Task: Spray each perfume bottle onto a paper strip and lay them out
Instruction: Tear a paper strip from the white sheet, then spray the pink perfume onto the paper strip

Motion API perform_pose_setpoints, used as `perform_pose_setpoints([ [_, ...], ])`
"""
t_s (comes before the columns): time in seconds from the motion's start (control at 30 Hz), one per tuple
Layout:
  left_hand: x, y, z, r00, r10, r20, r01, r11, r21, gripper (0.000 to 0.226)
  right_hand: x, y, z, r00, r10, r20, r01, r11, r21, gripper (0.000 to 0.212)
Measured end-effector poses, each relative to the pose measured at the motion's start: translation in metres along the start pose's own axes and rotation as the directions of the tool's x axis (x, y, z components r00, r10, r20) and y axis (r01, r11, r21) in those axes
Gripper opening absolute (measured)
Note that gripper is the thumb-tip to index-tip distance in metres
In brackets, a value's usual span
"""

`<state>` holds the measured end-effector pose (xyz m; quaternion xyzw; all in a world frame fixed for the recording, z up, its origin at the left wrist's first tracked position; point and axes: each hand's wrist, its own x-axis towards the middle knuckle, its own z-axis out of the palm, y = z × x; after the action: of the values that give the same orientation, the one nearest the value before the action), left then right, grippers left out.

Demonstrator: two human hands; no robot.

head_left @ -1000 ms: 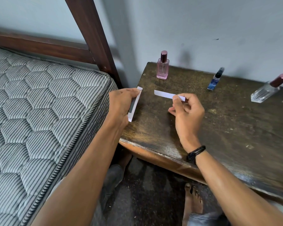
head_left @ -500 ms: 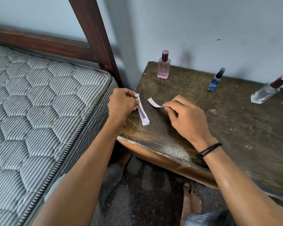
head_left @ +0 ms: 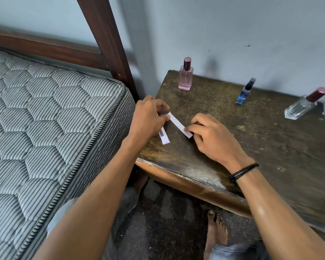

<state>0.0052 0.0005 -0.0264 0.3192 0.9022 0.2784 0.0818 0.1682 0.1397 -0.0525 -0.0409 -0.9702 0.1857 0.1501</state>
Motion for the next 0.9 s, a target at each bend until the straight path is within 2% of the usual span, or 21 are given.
perform_pose_setpoints([
  [0.1,-0.001,0.001,0.007,0.999,0.039,0.011,-0.039,0.997,0.067,0.025,0.0,-0.001,-0.001,1.0,-0.002,0.022,0.001,1.0,0.015,0.037],
  [0.2,-0.001,0.001,0.008,0.999,0.047,-0.003,-0.046,0.994,0.094,0.028,-0.001,-0.001,-0.001,0.999,0.032,0.0,-0.032,0.998,0.048,0.029],
  [0.47,0.0,0.003,0.009,1.0,0.031,-0.007,-0.03,0.993,0.115,0.031,0.002,-0.001,-0.001,0.994,0.073,-0.085,-0.063,0.992,0.111,0.026],
  [0.73,-0.002,0.005,0.007,1.0,-0.002,0.0,0.002,0.993,0.116,0.033,0.007,-0.003,0.001,0.982,0.156,-0.107,-0.137,0.977,0.165,0.024],
  [0.9,0.001,0.007,0.003,0.999,-0.018,-0.03,0.02,0.998,0.065,0.028,0.014,-0.006,0.0,0.953,0.238,-0.186,-0.192,0.952,0.237,0.023],
])
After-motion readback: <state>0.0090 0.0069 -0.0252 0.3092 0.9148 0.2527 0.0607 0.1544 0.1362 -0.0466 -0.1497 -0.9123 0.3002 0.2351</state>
